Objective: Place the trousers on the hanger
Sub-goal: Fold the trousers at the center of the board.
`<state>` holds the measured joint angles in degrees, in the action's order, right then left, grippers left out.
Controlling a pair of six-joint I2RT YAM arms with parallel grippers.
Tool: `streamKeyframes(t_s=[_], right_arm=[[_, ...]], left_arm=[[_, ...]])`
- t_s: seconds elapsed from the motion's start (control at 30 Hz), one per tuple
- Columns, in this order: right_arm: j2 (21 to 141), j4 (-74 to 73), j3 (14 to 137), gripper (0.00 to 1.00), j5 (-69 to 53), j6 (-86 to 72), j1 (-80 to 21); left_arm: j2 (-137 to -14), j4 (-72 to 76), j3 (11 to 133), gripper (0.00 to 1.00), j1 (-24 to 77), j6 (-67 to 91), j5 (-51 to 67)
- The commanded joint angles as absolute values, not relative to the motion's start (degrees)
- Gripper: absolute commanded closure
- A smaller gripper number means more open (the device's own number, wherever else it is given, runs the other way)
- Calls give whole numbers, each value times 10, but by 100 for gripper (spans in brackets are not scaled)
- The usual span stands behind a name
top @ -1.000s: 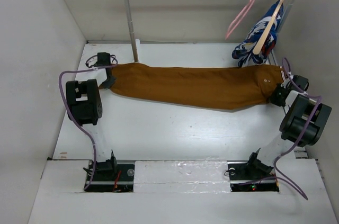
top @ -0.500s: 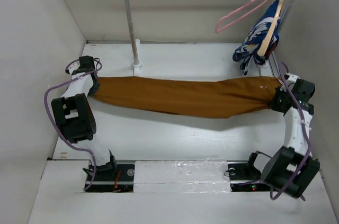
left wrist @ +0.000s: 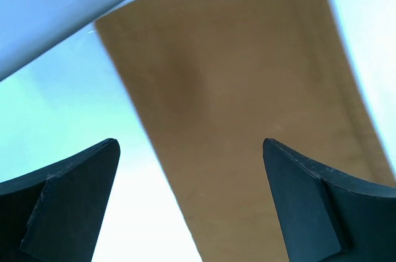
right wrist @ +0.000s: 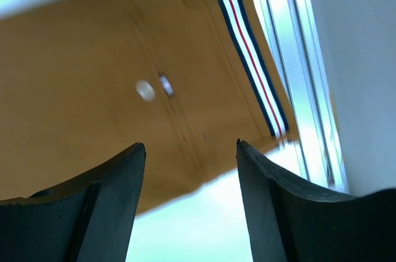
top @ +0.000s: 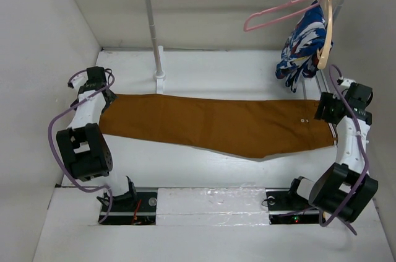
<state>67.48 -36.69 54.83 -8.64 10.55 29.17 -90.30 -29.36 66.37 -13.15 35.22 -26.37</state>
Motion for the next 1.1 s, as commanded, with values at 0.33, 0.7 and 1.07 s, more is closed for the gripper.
streamKeyframes(t_s=[0.33, 0.7, 1.07], right_arm=[[703, -201, 479, 100, -202, 61, 214], [607, -234, 428, 25, -139, 38, 361], [760, -107, 344, 19, -338, 16, 559]], left_arm=[[-1002, -255, 743, 14, -108, 325, -205], [-899, -200, 745, 19, 103, 324, -161], [-926, -147, 703, 100, 400, 357, -44]])
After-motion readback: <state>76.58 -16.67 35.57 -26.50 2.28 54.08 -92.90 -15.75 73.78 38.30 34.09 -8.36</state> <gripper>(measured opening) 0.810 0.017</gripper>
